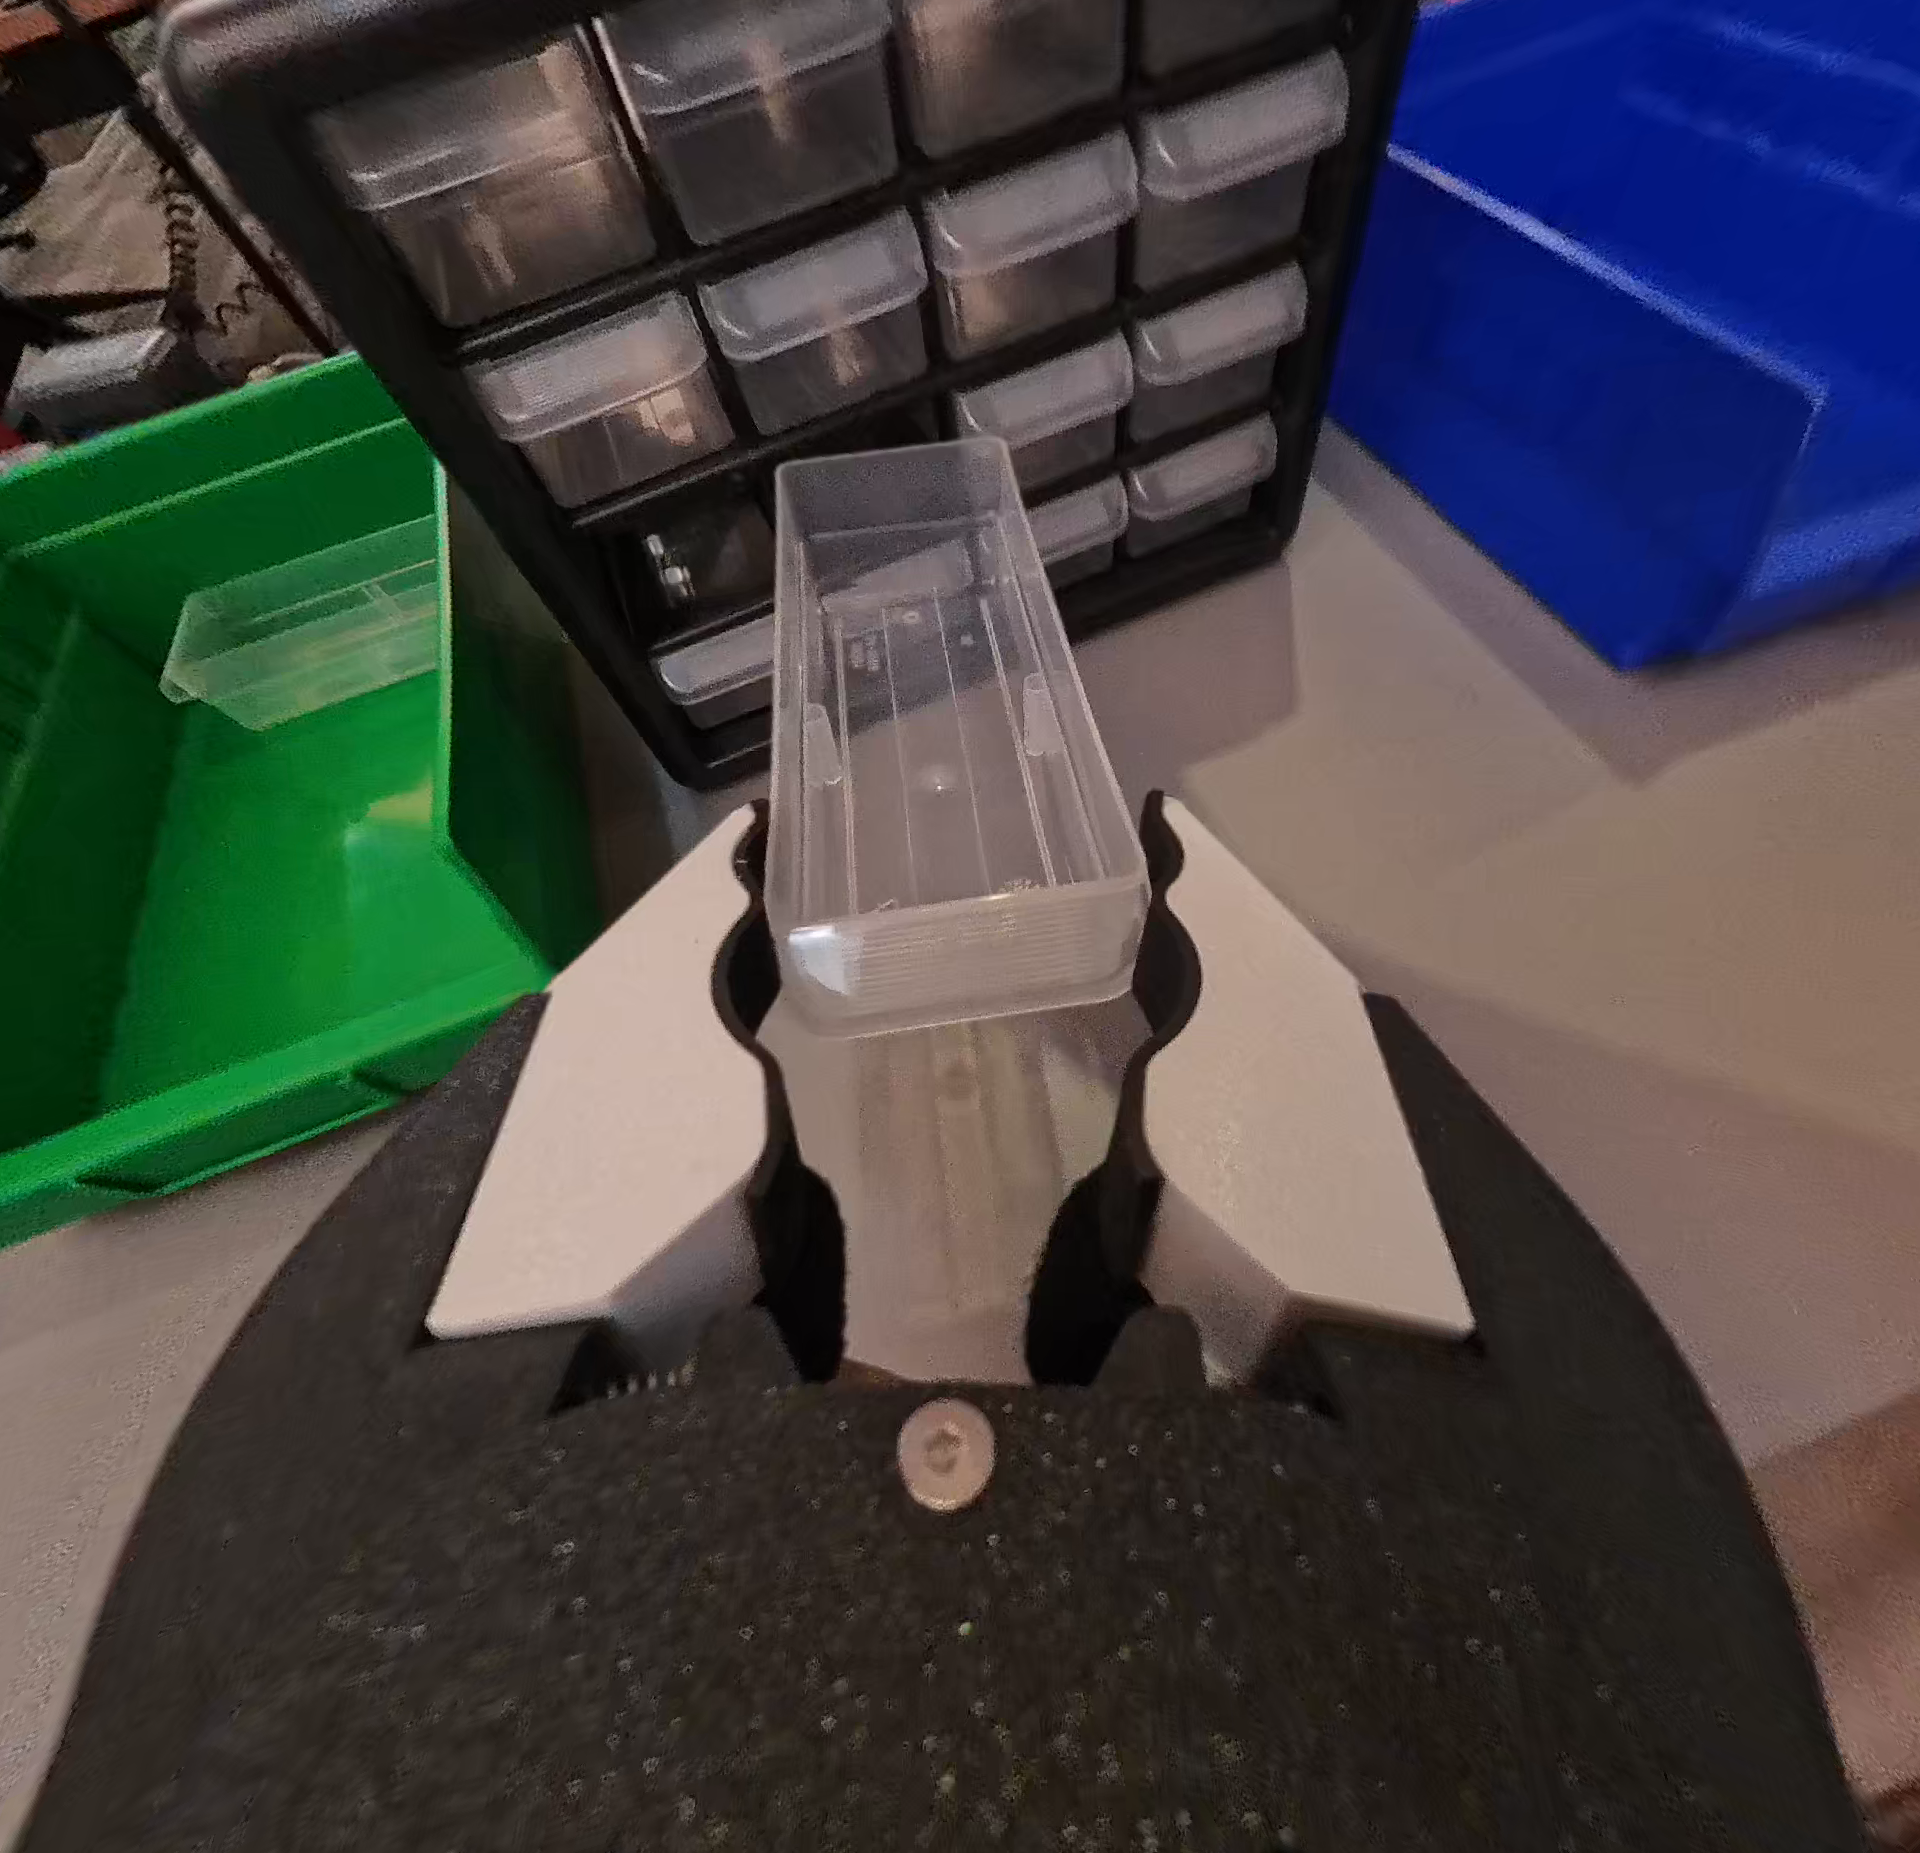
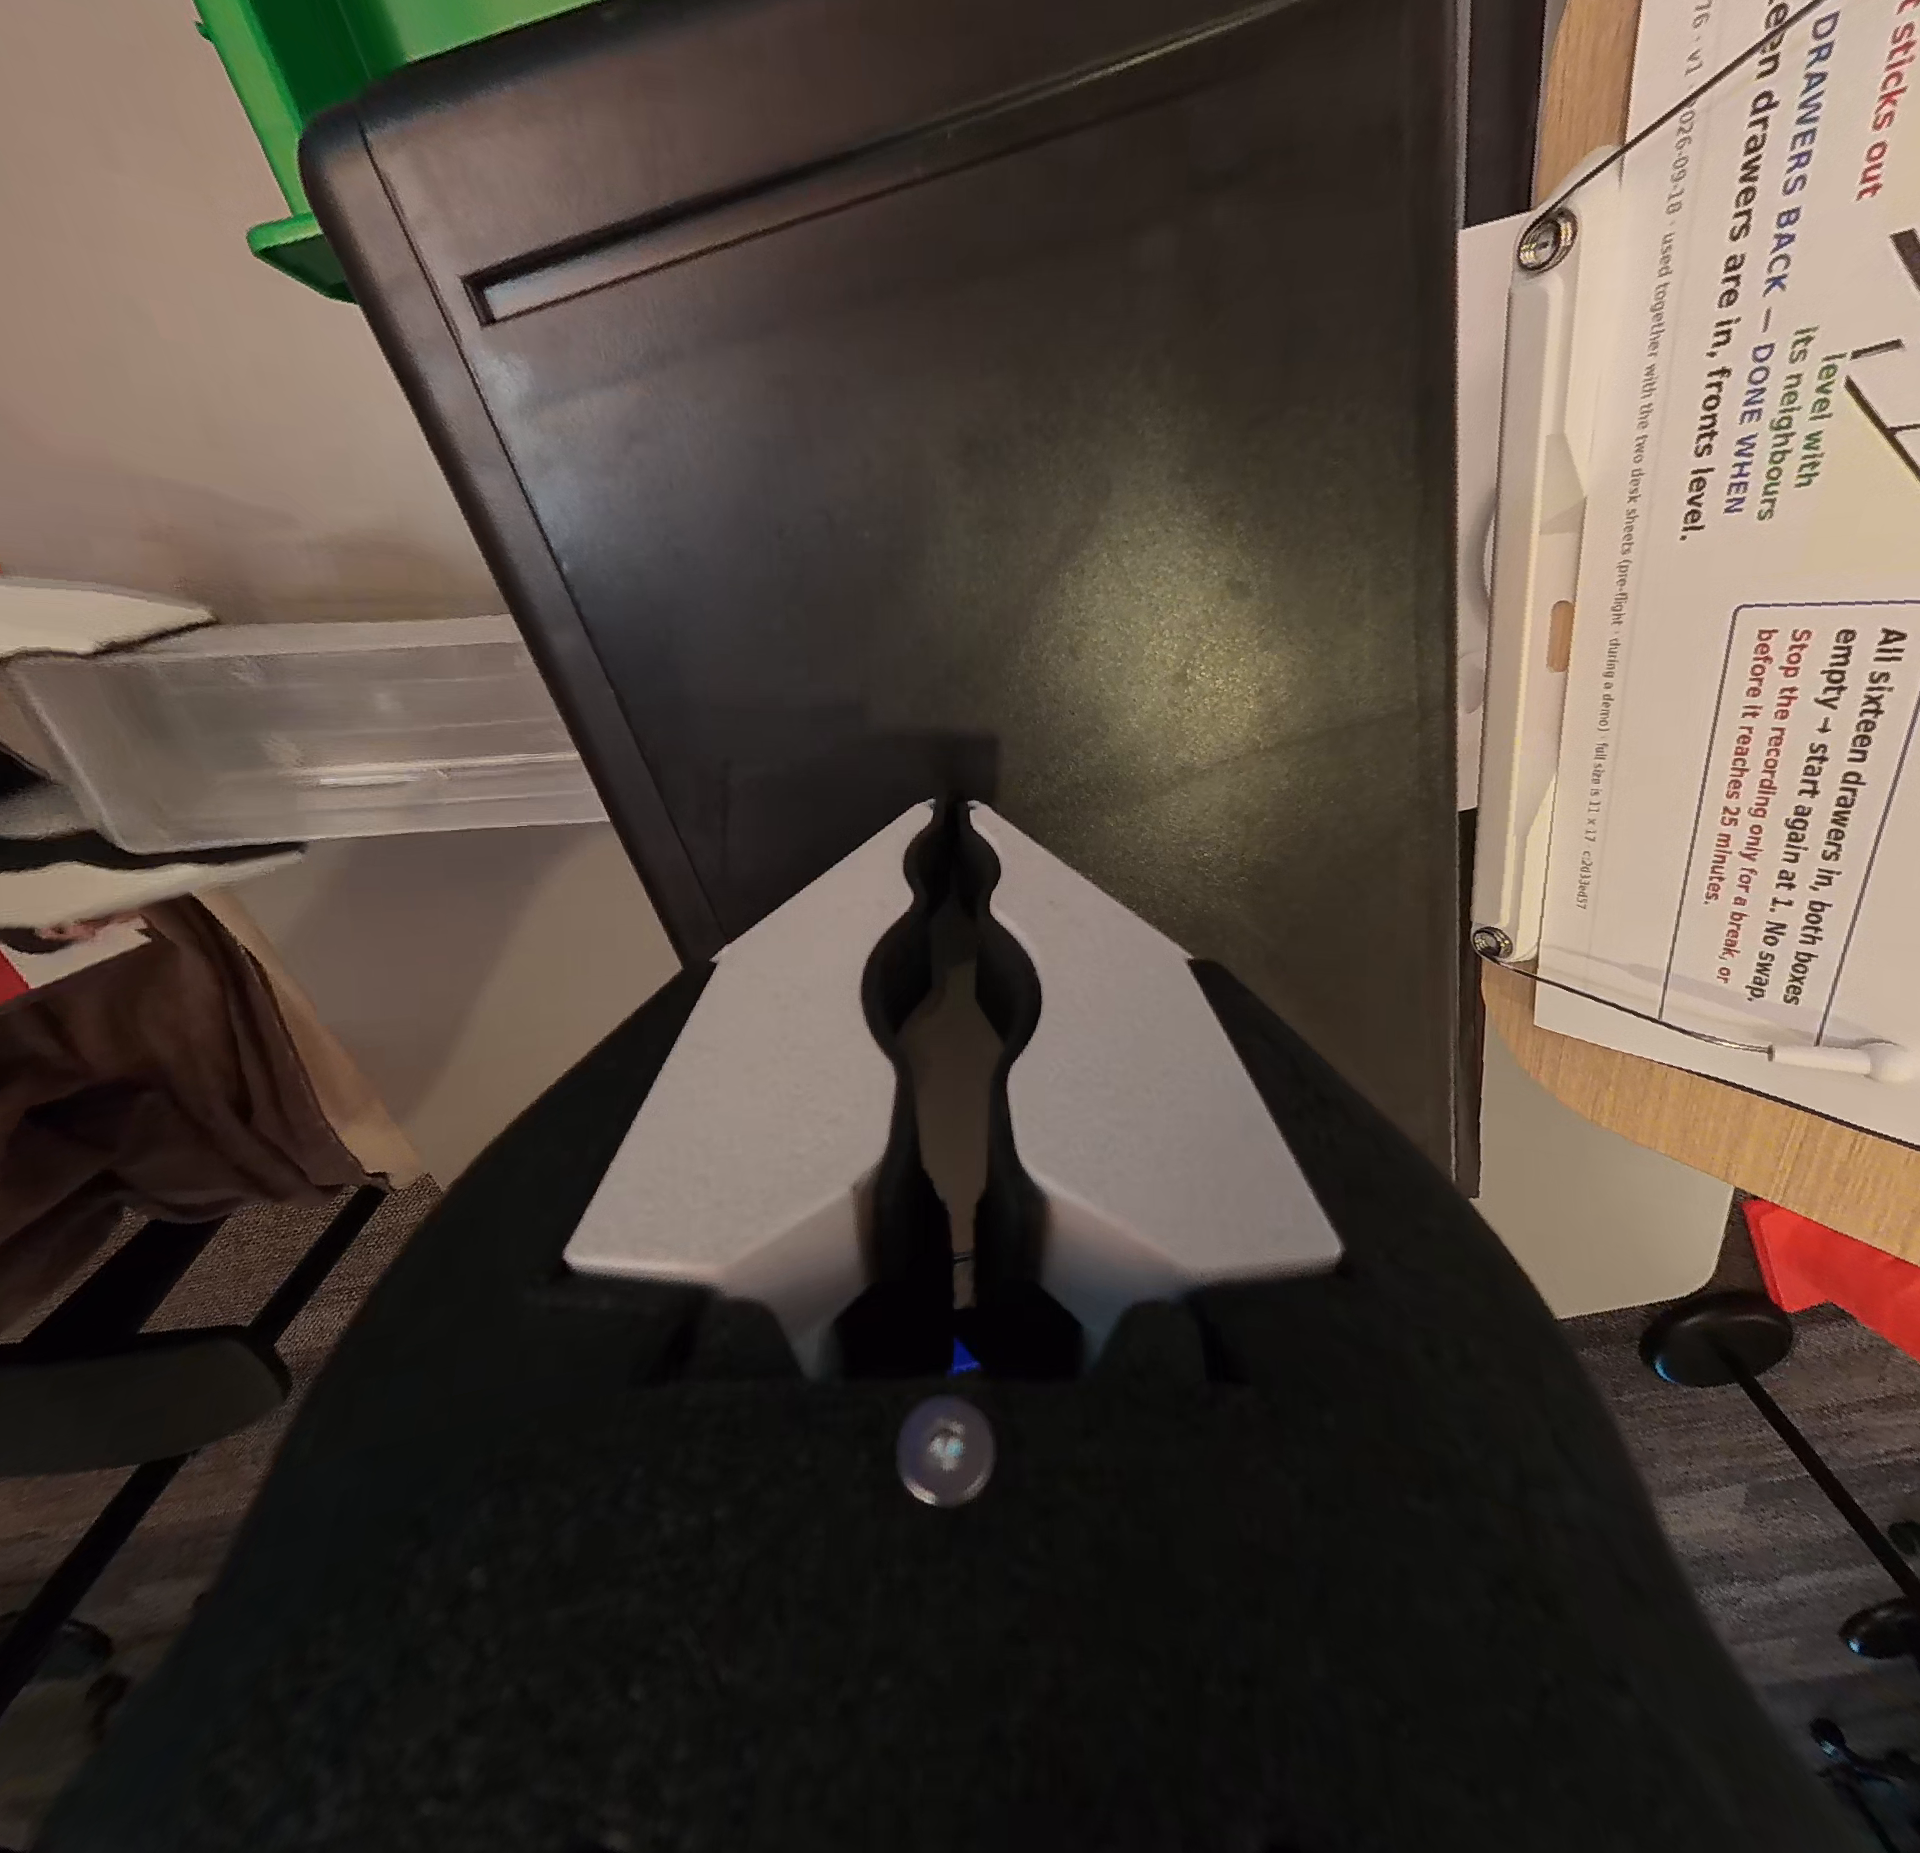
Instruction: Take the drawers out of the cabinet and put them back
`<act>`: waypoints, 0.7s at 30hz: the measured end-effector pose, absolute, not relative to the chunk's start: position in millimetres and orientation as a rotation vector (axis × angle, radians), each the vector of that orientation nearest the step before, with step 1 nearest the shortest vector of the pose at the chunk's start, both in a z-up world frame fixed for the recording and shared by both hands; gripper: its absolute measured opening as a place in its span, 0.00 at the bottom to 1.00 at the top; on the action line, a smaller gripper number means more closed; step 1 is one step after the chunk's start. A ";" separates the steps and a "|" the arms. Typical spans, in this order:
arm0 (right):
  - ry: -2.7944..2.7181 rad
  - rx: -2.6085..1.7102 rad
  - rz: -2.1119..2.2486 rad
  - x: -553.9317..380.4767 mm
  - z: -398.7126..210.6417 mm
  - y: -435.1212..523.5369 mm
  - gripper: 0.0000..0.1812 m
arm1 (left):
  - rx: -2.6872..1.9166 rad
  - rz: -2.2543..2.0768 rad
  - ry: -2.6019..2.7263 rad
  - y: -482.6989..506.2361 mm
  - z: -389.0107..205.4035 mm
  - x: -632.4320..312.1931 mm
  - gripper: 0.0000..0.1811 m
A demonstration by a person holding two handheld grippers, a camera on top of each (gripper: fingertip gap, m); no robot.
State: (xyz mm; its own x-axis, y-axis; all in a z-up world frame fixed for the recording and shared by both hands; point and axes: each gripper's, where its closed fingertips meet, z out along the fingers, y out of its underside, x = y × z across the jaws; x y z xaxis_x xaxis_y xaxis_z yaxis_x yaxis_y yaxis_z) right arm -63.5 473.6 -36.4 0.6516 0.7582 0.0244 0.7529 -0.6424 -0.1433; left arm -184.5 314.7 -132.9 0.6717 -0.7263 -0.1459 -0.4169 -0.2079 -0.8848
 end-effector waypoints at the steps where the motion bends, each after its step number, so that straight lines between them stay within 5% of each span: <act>1: -1.248 -2.725 0.061 -63.4 -36.4 473.6 0.00 | -1.841 -0.383 0.849 317.1 -131.9 -180.1 0.38; 21: -1.226 -2.714 0.089 -63.5 -36.5 473.4 0.00 | -1.877 -0.407 0.667 342.8 -162.6 -147.8 0.38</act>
State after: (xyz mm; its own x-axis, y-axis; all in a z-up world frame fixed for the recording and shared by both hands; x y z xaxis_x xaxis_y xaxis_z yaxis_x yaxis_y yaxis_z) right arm -63.5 473.4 -36.5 0.6617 0.7497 0.0122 0.7401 -0.6504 -0.1710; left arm -147.8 342.8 -162.6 0.7867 -0.6168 -0.0265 -0.2587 -0.2905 -0.9212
